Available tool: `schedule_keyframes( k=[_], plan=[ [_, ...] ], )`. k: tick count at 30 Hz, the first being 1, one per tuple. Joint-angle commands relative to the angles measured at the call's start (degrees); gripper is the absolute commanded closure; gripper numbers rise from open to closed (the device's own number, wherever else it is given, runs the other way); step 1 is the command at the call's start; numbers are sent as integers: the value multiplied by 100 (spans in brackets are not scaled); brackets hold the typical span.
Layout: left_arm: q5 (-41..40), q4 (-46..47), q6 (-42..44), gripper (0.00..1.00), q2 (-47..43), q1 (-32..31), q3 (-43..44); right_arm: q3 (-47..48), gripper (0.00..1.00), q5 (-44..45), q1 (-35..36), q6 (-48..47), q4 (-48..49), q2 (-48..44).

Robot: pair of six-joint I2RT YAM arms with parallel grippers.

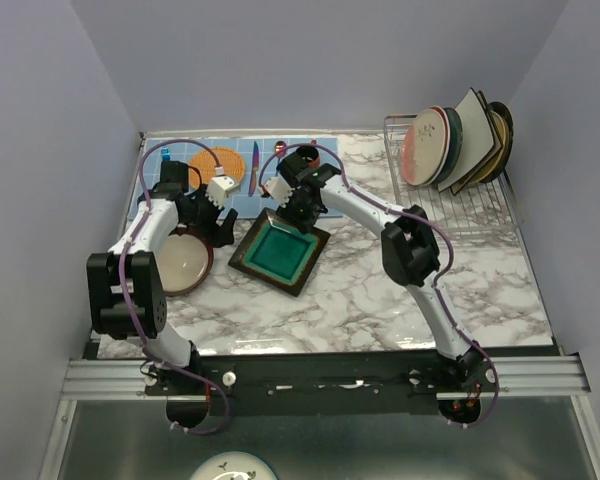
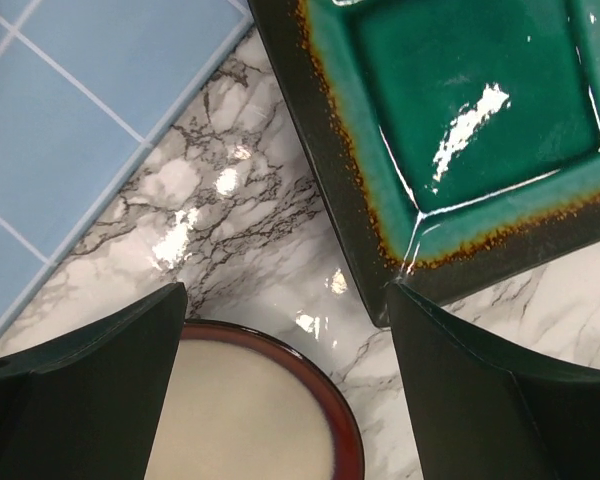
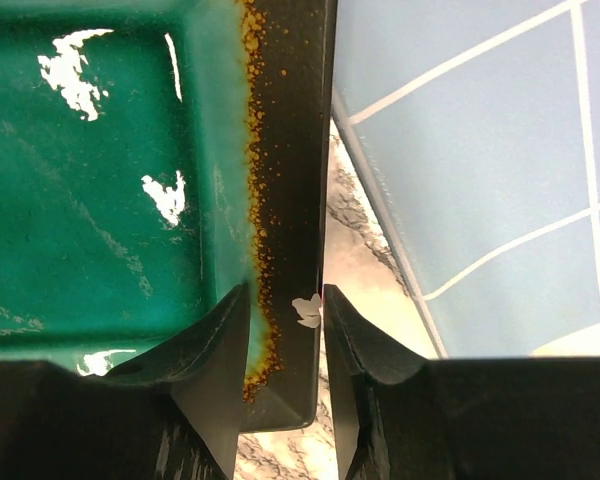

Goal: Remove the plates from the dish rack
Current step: Place the plate at the center of the board.

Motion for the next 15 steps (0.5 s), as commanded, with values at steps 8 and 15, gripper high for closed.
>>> schedule_keyframes(
  k=[8, 15],
  plan=[
    [530, -1077, 32, 11, 1270, -127, 1260, -112, 57, 502, -67, -74, 219, -73],
    [628, -1613, -12, 17, 1692, -145, 1586, -305, 56, 380, -67, -4, 439, -267]
  ],
)
